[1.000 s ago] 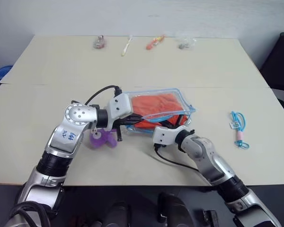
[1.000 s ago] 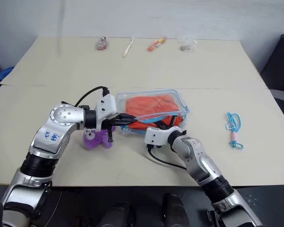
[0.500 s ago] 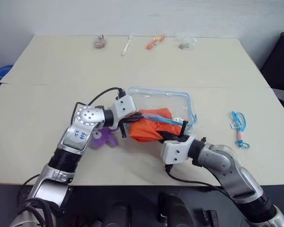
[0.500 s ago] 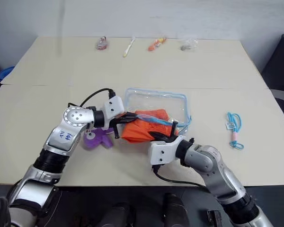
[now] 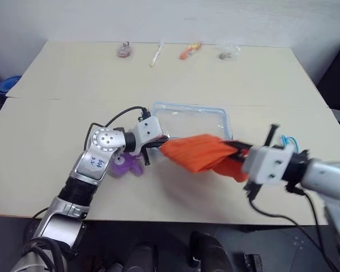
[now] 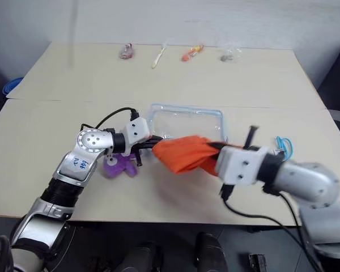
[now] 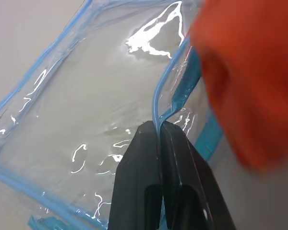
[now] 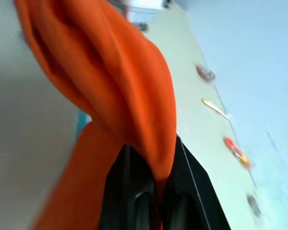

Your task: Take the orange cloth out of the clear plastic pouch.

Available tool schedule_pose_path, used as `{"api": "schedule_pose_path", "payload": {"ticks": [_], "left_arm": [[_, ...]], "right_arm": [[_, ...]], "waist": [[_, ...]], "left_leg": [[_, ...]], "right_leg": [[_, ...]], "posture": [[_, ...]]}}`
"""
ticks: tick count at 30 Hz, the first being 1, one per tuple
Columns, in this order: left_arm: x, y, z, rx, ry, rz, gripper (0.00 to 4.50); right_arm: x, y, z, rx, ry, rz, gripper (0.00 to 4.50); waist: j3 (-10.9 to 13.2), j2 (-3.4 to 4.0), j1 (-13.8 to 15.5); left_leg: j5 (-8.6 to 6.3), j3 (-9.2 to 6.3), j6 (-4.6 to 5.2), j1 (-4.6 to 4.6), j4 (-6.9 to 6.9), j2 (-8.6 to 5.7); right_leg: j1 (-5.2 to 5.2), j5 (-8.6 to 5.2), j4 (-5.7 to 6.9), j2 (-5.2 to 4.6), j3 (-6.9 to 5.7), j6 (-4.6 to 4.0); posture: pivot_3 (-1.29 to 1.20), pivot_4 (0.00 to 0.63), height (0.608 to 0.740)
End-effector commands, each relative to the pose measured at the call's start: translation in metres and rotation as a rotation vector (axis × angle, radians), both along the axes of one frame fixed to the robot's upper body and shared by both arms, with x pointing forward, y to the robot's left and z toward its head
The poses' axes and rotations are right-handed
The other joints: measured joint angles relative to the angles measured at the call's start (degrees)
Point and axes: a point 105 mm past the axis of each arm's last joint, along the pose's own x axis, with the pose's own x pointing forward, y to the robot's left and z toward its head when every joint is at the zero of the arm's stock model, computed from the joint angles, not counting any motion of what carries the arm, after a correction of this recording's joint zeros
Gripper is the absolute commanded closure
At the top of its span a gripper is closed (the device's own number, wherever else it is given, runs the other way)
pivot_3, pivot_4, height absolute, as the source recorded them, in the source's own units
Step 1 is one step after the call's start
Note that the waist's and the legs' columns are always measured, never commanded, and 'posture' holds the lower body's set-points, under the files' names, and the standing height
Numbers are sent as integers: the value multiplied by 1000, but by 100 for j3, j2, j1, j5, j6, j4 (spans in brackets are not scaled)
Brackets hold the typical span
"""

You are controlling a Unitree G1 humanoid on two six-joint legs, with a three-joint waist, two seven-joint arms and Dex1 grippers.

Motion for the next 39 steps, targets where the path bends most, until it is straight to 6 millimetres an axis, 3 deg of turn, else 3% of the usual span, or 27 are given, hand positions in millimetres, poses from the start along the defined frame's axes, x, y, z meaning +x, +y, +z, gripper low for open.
{"api": "schedule_pose_path", "payload": {"ticks": [1, 5, 6, 10, 13, 14, 17, 19, 22, 24, 27, 30, 33, 38, 39], "left_arm": [[-5, 1, 12, -30, -17, -18, 4263], [-14, 0, 18, -44, 0, -53, 3135], [-15, 0, 19, -44, -3, -56, 2857], [-22, 2, 30, -65, 23, -78, 1564], [-53, 2, 52, -178, 194, -212, 607], [-64, 5, 70, -261, 273, -266, 334], [-83, 9, 109, -370, 372, -389, 334], [-90, 6, 123, -391, 392, -451, 334], [-99, -9, 135, -379, 405, -557, 334], [-101, -20, 131, -335, 402, -602, 334], [-100, -31, 119, -275, 382, -637, 334], [-97, -34, 114, -255, 366, -646, 334], [-92, -35, 113, -243, 350, -639, 334], [-85, -36, 115, -224, 329, -651, 334], [-83, -37, 115, -223, 321, -649, 312]], "right_arm": [[4, -33, 23, -37, -56, -142, 4489], [27, -100, 26, -141, -131, -456, 4500], [31, -108, 27, -157, -155, -496, 4500], [43, -123, 24, -221, -234, -584, 4500], [50, -134, 23, -344, -313, -639, 4500], [51, -141, 27, -412, -368, -666, 4500], [54, -153, 38, -522, -483, -707, 4500], [58, -149, 28, -539, -491, -694, 4500], [65, -136, -7, -543, -448, -670, 4500], [67, -125, -28, -567, -455, -653, 4500], [64, -109, -85, -563, -315, -628, 4500], [60, -110, -126, -503, -185, -684, 4500], [60, -116, -132, -477, -154, -732, 4500], [59, -122, -120, -397, -151, -780, 4500], [59, -122, -118, -384, -149, -784, 4223]], "waist": [[0, 0, 1], [1, -2, 4], [1, -2, 1], [0, 0, -20], [1, 1, -50], [1, 2, -50], [5, 6, -19], [4, 7, -12], [3, 5, -22], [3, 6, -25], [4, 9, -27], [4, 11, -39], [4, 10, -52], [4, 10, -41], [5, 12, -27]], "left_leg": [[0, 2, 0, 0, -1, 0], [0, 31, 1, 0, -1, 0], [0, 41, 2, 1, -1, -1], [0, 49, 1, 4, -5, 4], [2, 49, -2, 2, -7, 10], [2, 46, -2, 0, -7, 13], [2, 28, -2, -1, -3, 28], [2, 21, -3, -1, 0, 33], [2, 12, -3, 5, -2, 28], [3, 11, -6, 6, -2, 15], [7, 15, -12, 4, -9, 8], [8, 34, -15, 3, -11, 10], [8, 34, -15, 9, -8, 11], [8, 28, -15, 60, -20, 14], [8, 27, -15, 64, -23, 10]], "right_leg": [[0, 0, 0, 0, 0, 0], [3, 0, -2, -1, -1, 0], [5, 0, -3, -2, -1, 1], [3, 0, 0, 1, 2, 1], [-4, 0, 1, 5, 5, 1], [-7, 0, 2, 5, 8, 1], [-13, 0, 8, 1, 18, 1], [-10, 0, 7, -2, 16, 1], [1, 0, 0, 1, 15, 1], [7, 0, -5, 5, 8, 1], [3, 0, -5, 6, 7, 1], [1, -1, -6, 11, 4, -1], [10, -1, -8, 10, 8, -1], [66, -1, -22, 13, 7, -1], [69, -1, -23, 10, 11, -1]], "posture": [[0, 150, 740], [0, 150, 740], [0, 150, 740], [0, 150, 740], [0, 150, 740], [0, 150, 740], [0, 150, 740], [0, 150, 740], [0, 150, 740], [0, 150, 740], [0, 150, 740], [0, 150, 740], [0, 150, 740], [0, 150, 740], [0, 150, 740]]}}
